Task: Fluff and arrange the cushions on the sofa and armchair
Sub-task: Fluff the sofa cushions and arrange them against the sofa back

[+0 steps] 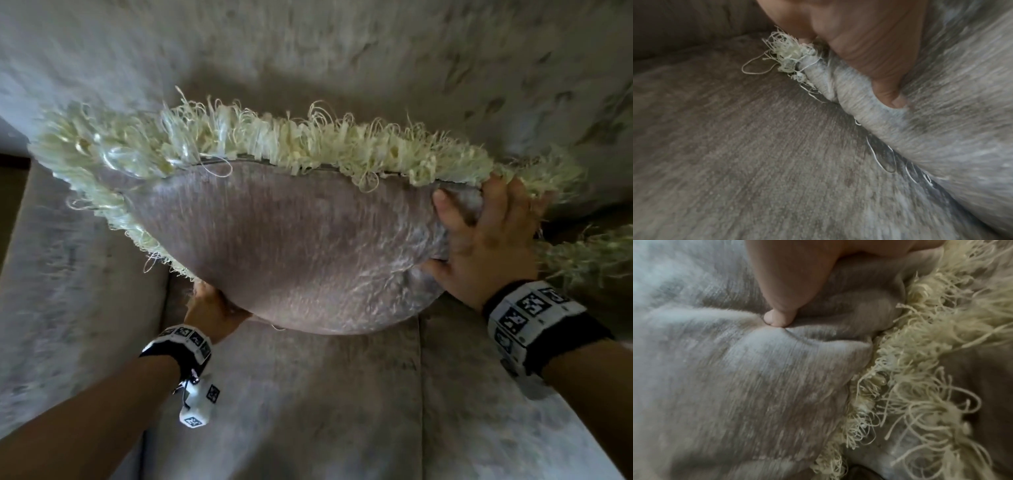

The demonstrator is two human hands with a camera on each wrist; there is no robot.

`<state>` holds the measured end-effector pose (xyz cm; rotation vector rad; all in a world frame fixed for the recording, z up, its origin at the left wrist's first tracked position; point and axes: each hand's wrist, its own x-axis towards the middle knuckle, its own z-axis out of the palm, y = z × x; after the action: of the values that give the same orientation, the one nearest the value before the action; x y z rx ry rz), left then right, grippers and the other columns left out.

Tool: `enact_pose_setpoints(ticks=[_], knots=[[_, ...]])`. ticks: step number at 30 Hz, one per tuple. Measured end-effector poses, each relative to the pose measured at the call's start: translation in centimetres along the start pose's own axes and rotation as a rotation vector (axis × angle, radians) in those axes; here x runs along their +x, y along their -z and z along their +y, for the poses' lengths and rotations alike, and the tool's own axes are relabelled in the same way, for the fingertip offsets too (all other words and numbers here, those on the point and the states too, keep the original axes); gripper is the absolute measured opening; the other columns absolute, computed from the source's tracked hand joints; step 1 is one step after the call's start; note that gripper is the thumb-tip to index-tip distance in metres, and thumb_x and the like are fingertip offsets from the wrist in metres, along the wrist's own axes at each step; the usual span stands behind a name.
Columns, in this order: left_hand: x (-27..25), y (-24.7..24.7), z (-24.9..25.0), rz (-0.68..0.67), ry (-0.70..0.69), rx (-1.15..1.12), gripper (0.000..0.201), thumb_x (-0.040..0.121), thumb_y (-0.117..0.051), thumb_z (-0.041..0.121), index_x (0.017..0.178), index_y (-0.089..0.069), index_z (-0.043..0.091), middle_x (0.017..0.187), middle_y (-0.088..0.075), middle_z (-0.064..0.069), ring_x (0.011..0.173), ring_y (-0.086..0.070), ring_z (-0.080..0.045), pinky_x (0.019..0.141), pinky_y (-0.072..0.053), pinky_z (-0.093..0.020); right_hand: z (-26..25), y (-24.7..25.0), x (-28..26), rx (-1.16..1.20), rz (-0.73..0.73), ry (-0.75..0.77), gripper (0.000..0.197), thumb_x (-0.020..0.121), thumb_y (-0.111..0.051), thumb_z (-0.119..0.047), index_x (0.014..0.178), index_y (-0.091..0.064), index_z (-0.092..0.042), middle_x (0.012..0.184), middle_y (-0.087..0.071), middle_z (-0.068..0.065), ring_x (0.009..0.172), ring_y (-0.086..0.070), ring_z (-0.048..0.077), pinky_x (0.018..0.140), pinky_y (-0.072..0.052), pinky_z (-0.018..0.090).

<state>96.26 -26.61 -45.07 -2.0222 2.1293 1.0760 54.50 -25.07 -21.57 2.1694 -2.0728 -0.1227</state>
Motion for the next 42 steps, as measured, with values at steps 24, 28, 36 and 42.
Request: enact_pose_setpoints(ticks=[24, 28, 36, 42], knots=[[-12.0, 21.5, 6.7, 0.371, -0.14, 0.179, 0.112, 0.061, -0.087, 0.012, 0.148, -0.022, 0.035, 0.14, -0.04, -0.029, 0.111, -0.05, -0.057, 0.075, -0.048, -0.063, 0.4, 6.9, -5.0, 0.074, 0.175, -0.102, 0.094, 0.07, -0.079, -0.016, 0.147, -0.026, -0.031, 0.11, -0.035, 0.019, 0.095, -0.035, 0.038, 0.086, -0.039, 0.062], [-11.6, 26.9, 6.3, 0.443, -0.232, 0.295, 0.123, 0.049, -0.092, 0.009, 0.148, -0.022, 0.033, 0.122, -0.044, -0.028, 0.087, -0.054, -0.058, 0.064, -0.049, -0.061, -2.2, 7.2, -6.0, 0.155, 0.217, -0.145, 0.093, 0.069, -0.077, -0.014, 0.145, -0.027, -0.029, 0.106, -0.034, 0.015, 0.091, -0.035, 0.035, 0.082, -0.04, 0.057], [-8.4, 25.9, 8.0, 0.342, -0.307, 0.413, 0.12, 0.052, -0.089, 0.007, 0.147, -0.023, 0.037, 0.129, -0.041, -0.026, 0.088, -0.056, -0.057, 0.06, -0.052, -0.058, -2.9, 1.4, -7.9, 0.197, 0.092, -0.279, 0.08, 0.074, -0.08, -0.025, 0.139, -0.034, -0.026, 0.098, -0.049, 0.016, 0.087, -0.045, 0.035, 0.079, -0.043, 0.053], [-6.0, 23.2, 9.0, 0.413, -0.221, 0.427, 0.09, 0.069, -0.078, 0.007, 0.143, -0.033, 0.031, 0.11, -0.042, -0.029, 0.084, -0.05, -0.056, 0.057, -0.045, -0.062, -1.5, -1.3, -7.5, 0.215, -0.013, -0.426, 0.079, 0.079, -0.069, -0.031, 0.147, -0.028, -0.026, 0.126, -0.045, 0.022, 0.112, -0.042, 0.041, 0.096, -0.036, 0.062]])
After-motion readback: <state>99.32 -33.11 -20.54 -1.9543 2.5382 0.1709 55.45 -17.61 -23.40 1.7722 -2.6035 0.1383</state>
